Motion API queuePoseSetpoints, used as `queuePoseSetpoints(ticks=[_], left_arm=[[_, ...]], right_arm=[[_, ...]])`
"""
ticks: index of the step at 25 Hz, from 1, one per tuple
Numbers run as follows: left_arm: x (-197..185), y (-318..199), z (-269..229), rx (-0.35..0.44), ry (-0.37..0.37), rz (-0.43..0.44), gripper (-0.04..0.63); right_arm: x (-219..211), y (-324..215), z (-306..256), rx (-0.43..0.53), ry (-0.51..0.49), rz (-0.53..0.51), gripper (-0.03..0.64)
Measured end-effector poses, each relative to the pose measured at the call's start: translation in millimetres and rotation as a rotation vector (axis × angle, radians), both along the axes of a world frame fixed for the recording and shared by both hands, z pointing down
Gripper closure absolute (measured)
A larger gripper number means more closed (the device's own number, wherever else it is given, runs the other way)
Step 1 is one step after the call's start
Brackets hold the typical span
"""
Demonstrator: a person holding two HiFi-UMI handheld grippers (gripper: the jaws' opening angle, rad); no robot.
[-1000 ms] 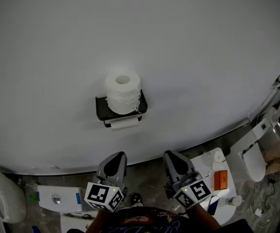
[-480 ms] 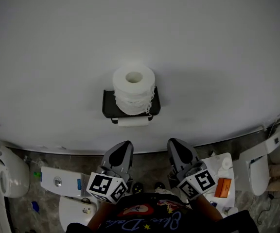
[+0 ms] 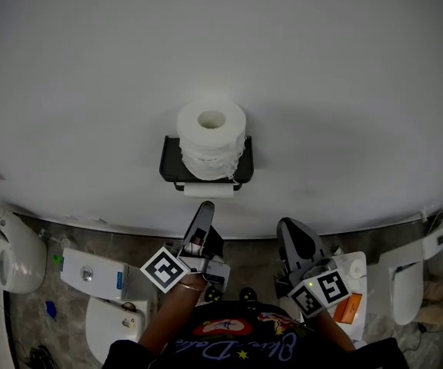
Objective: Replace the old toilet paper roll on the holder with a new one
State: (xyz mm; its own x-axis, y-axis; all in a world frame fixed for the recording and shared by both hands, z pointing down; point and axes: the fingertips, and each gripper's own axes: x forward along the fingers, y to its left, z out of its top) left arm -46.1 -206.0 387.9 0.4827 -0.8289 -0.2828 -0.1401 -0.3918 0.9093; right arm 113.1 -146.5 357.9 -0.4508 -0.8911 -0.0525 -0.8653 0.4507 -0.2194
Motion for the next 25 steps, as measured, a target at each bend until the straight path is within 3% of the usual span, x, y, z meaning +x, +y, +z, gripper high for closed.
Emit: queuePoseSetpoints(ticks=[3, 7, 12, 18, 25], left_arm=[[1, -9, 3, -0.004, 0.078, -0.011, 0.429], [2, -27, 4, -0.009, 0.269, 0.004, 0.405], [2, -39, 3, -0.001, 0.35, -0.023, 0.408], [16, -37, 2, 0.012, 0.3, 0.006, 0.419], [85, -34, 1, 0.006, 0.265, 0.179, 0.419]], right_arm=[[8, -2, 1, -0.002, 0.002, 0.009, 0.604], [16, -5, -2, 0.006, 0.0, 0.021, 0.604], [25, -4, -1, -0.002, -0.006, 0.038, 0.604], [40, 1, 1, -0.011, -0.015, 0.086, 0.604], [73, 19, 6, -0.028, -0.027, 0.18, 0.604]])
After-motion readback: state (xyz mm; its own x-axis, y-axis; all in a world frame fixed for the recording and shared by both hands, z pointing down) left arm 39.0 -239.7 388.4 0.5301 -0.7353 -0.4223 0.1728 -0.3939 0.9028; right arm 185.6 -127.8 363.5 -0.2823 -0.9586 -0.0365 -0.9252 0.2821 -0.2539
